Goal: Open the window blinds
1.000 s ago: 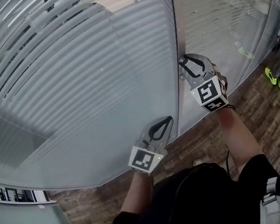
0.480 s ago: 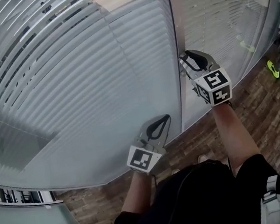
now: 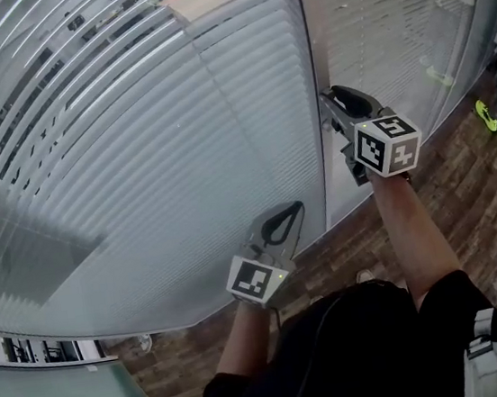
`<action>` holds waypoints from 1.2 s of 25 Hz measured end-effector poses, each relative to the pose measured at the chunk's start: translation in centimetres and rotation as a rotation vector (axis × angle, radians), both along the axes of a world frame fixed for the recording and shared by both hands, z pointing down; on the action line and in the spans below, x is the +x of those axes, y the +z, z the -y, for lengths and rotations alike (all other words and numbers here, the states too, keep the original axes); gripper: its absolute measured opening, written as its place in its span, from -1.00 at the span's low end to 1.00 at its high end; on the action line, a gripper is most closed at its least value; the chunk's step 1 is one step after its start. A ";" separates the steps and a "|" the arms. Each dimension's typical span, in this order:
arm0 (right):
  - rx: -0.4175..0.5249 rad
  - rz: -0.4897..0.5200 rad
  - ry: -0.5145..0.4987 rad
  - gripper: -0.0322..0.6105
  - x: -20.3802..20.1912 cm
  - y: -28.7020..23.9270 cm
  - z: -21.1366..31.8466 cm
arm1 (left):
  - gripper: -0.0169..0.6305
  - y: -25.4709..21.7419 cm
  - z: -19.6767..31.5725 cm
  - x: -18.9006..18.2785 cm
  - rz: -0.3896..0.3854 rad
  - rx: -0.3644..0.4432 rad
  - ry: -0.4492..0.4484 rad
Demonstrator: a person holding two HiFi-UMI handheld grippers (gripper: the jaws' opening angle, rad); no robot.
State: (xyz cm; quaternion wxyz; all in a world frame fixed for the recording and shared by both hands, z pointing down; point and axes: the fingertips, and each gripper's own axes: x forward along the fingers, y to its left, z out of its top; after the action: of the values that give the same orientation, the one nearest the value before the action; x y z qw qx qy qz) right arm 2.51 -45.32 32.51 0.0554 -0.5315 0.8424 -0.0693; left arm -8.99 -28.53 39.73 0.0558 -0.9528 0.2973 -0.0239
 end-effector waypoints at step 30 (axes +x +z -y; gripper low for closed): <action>0.018 -0.067 -0.010 -0.34 0.4 0.0 -0.2 | -0.93 0.0 0.4 -0.3 0.001 0.003 0.031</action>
State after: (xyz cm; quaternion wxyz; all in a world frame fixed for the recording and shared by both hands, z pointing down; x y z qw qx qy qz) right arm 2.89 -45.16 32.51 0.0317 -0.5288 0.8470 -0.0439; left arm -9.24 -28.88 39.71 0.0580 -0.9572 0.2827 -0.0229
